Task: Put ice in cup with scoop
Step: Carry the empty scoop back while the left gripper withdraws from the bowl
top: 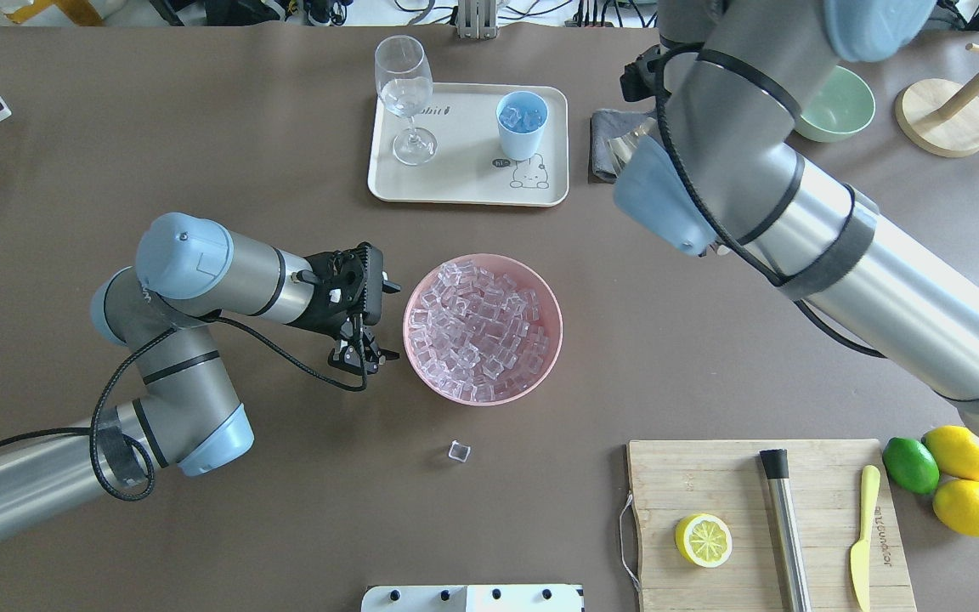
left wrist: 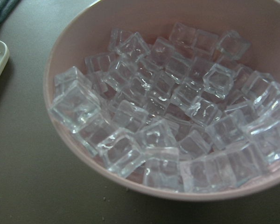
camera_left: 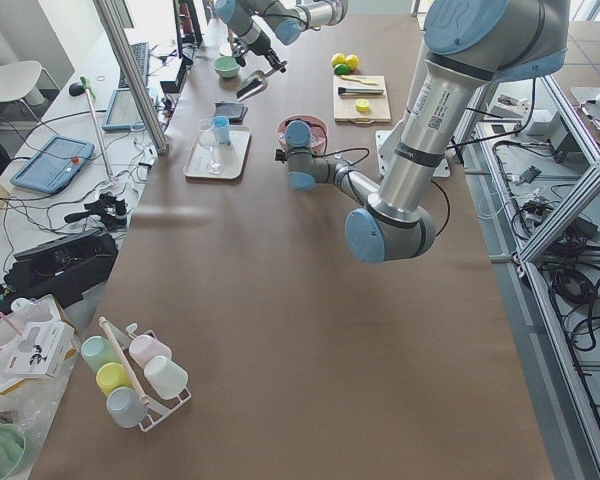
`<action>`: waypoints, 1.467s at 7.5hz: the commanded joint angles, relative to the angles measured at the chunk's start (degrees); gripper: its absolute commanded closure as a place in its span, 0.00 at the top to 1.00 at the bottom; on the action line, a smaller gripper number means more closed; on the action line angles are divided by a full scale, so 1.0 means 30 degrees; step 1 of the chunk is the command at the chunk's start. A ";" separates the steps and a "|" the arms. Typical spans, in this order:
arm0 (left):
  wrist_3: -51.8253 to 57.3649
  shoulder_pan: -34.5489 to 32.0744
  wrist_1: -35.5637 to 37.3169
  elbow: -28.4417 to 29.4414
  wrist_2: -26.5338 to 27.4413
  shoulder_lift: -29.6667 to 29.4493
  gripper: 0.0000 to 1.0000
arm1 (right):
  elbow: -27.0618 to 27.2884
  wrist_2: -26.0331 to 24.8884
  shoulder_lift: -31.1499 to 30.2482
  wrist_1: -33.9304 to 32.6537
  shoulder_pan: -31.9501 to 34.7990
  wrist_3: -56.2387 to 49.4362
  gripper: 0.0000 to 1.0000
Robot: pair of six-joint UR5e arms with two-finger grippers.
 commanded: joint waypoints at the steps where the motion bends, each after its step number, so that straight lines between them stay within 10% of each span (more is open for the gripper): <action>1: 0.0029 -0.0021 -0.0051 -0.0028 0.0016 0.0040 0.98 | 0.6138 0.0127 -0.5214 0.2951 -0.0059 0.4125 0.00; 4: 0.0058 -0.0021 -0.0343 -0.0058 0.0016 0.0362 0.98 | 0.8438 0.0391 -1.2563 1.0585 -0.0235 0.7743 0.00; 11: 0.0146 -0.0633 -0.0871 -0.0437 -0.0218 0.1326 0.98 | 0.5282 0.1620 -1.5272 2.0704 -0.3338 1.5630 0.00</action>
